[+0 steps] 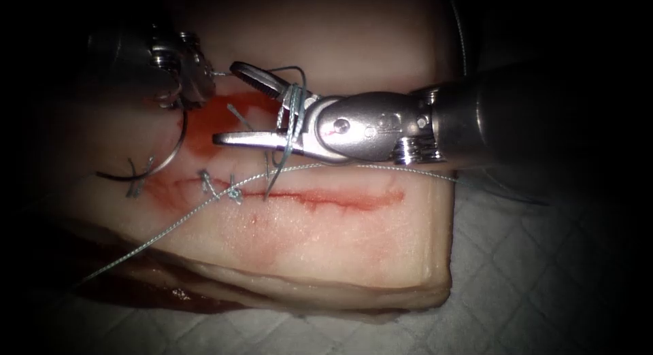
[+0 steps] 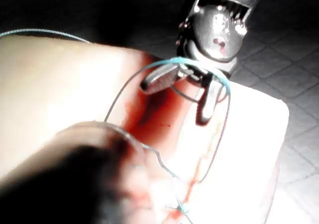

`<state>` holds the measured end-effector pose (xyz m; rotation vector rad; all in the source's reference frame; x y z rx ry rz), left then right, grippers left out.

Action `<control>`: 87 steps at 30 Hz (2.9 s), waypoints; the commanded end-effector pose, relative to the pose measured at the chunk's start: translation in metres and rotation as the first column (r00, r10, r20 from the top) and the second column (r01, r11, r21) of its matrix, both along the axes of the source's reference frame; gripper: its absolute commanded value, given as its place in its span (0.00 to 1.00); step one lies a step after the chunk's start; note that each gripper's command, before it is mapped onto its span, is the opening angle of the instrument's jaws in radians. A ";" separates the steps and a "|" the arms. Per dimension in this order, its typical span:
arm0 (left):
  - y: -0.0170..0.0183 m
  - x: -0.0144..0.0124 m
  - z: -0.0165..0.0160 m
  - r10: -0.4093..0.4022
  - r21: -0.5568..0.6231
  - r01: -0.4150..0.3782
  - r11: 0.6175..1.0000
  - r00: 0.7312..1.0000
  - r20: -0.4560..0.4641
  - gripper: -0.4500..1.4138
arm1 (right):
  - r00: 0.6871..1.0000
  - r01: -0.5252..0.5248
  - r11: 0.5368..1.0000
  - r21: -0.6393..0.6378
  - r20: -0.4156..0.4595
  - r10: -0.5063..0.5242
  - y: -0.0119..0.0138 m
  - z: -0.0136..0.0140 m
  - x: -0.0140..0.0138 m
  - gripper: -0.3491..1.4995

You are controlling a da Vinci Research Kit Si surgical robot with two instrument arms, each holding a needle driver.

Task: Wound Closure

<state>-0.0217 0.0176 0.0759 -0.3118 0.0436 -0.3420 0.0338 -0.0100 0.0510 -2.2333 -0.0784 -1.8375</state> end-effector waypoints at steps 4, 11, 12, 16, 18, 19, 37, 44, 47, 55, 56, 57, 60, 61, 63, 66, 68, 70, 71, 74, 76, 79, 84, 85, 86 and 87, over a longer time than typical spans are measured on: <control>-0.0025 0.0017 0.0013 -0.030 0.033 0.030 0.999 0.999 -0.014 0.00 | 1.000 0.000 1.000 -0.005 -0.003 0.000 0.0001 0.0006 0.0008 0.64; -0.0072 0.0043 0.0005 -0.059 0.062 0.060 0.996 0.998 -0.011 0.00 | 0.999 -0.043 0.999 0.020 0.004 0.043 0.0004 0.0001 0.0006 0.64; -0.0078 0.0044 0.0001 -0.064 0.063 0.064 0.996 0.998 -0.006 0.00 | 0.997 -0.071 0.997 0.033 0.008 0.071 0.0006 -0.0001 0.0006 0.64; -0.0103 0.0044 -0.0022 -0.086 0.074 0.084 0.994 0.996 0.017 0.00 | 0.980 -0.201 0.977 0.075 0.030 0.199 0.0010 -0.0009 0.0009 0.64; -0.0111 0.0042 -0.0033 -0.095 0.080 0.092 0.993 0.995 0.027 0.00 | 0.964 -0.265 0.956 0.125 0.051 0.260 0.0011 -0.0011 0.0012 0.63; -0.0116 0.0040 -0.0040 -0.093 0.084 0.090 0.992 0.995 0.030 0.00 | 0.956 -0.292 0.945 0.148 0.062 0.285 0.0011 -0.0012 0.0012 0.62; -0.0128 0.0043 -0.0092 -0.100 -0.002 0.101 0.995 0.992 0.076 0.00 | 0.877 -0.480 0.821 0.310 0.200 0.437 0.0016 -0.0009 -0.0001 0.50; -0.0145 0.0039 -0.0095 0.072 0.036 -0.074 0.997 0.996 0.055 0.00 | 0.859 -0.508 0.774 0.377 0.282 0.427 0.0014 -0.0007 -0.0001 0.48; -0.0151 0.0043 -0.0093 0.131 0.050 -0.133 0.990 0.991 0.039 0.00 | 0.857 -0.511 0.746 0.428 0.324 0.401 0.0010 -0.0006 -0.0002 0.49; -0.0162 0.0069 -0.0095 0.167 0.072 -0.168 0.983 0.986 0.017 0.00 | 0.848 -0.508 0.734 0.451 0.412 0.334 -0.0010 0.0019 0.0007 0.48; -0.0162 0.0073 -0.0096 0.168 0.073 -0.168 0.983 0.986 0.015 0.00 | 0.848 -0.508 0.733 0.453 0.410 0.335 -0.0012 0.0022 0.0008 0.48; -0.0161 0.0077 -0.0098 0.169 0.075 -0.169 0.983 0.986 0.011 0.00 | 0.847 -0.509 0.734 0.450 0.412 0.336 -0.0014 0.0026 0.0009 0.48; -0.0159 0.0090 -0.0105 0.170 0.082 -0.169 0.982 0.985 -0.006 0.00 | 0.843 -0.510 0.734 0.449 0.429 0.324 -0.0019 0.0037 0.0010 0.47; -0.0157 0.0098 -0.0112 0.170 0.087 -0.168 0.982 0.985 -0.017 0.00 | 0.837 -0.510 0.735 0.447 0.455 0.304 -0.0022 0.0044 0.0010 0.47; -0.0154 0.0107 -0.0121 0.172 0.089 -0.169 0.982 0.985 -0.022 0.00 | 0.833 -0.511 0.737 0.442 0.468 0.297 -0.0025 0.0052 0.0011 0.46; -0.0149 0.0114 -0.0136 0.169 0.077 -0.166 0.983 0.985 -0.027 0.00 | 0.832 -0.513 0.737 0.441 0.468 0.299 -0.0028 0.0061 0.0012 0.46; -0.0146 0.0116 -0.0144 0.164 0.067 -0.162 0.985 0.986 -0.032 0.00 | 0.828 -0.513 0.738 0.438 0.478 0.292 -0.0030 0.0066 0.0013 0.45; -0.0144 0.0117 -0.0152 0.158 0.058 -0.156 0.986 0.987 -0.035 0.00 | 0.821 -0.515 0.739 0.436 0.500 0.277 -0.0036 0.0070 0.0015 0.44; -0.0144 0.0118 -0.0155 0.155 0.054 -0.153 0.987 0.987 -0.036 0.00 | 0.818 -0.515 0.739 0.434 0.506 0.273 -0.0038 0.0072 0.0016 0.43; -0.0144 0.0123 -0.0164 0.147 0.046 -0.145 0.988 0.988 -0.041 0.00 | 0.821 -0.505 0.747 0.432 0.508 0.261 -0.0046 0.0078 0.0018 0.42; -0.0143 0.0128 -0.0171 0.143 0.039 -0.142 0.989 0.989 -0.046 0.00 | 0.830 -0.487 0.756 0.438 0.503 0.243 -0.0050 0.0079 0.0019 0.42; -0.0147 0.0138 -0.0182 0.137 0.032 -0.135 0.990 0.989 -0.061 0.00 | 0.830 -0.482 0.757 0.440 0.507 0.233 -0.0052 0.0079 0.0021 0.40; -0.0163 0.0140 -0.0195 0.145 0.034 -0.143 0.989 0.986 -0.077 0.00 | 0.827 -0.487 0.755 0.439 0.509 0.238 -0.0050 0.0080 0.0028 0.34; -0.0165 0.0140 -0.0197 0.143 0.034 -0.141 0.989 0.987 -0.079 0.00 | 0.827 -0.489 0.751 0.443 0.508 0.239 -0.0050 0.0081 0.0029 0.34; -0.0166 0.0141 -0.0199 0.142 0.034 -0.139 0.990 0.987 -0.080 0.00 | 0.830 -0.492 0.741 0.457 0.505 0.239 -0.0049 0.0081 0.0031 0.32; -0.0169 0.0142 -0.0202 0.140 0.034 -0.138 0.990 0.987 -0.081 0.00 | 0.830 -0.494 0.737 0.462 0.504 0.240 -0.0049 0.0081 0.0033 0.32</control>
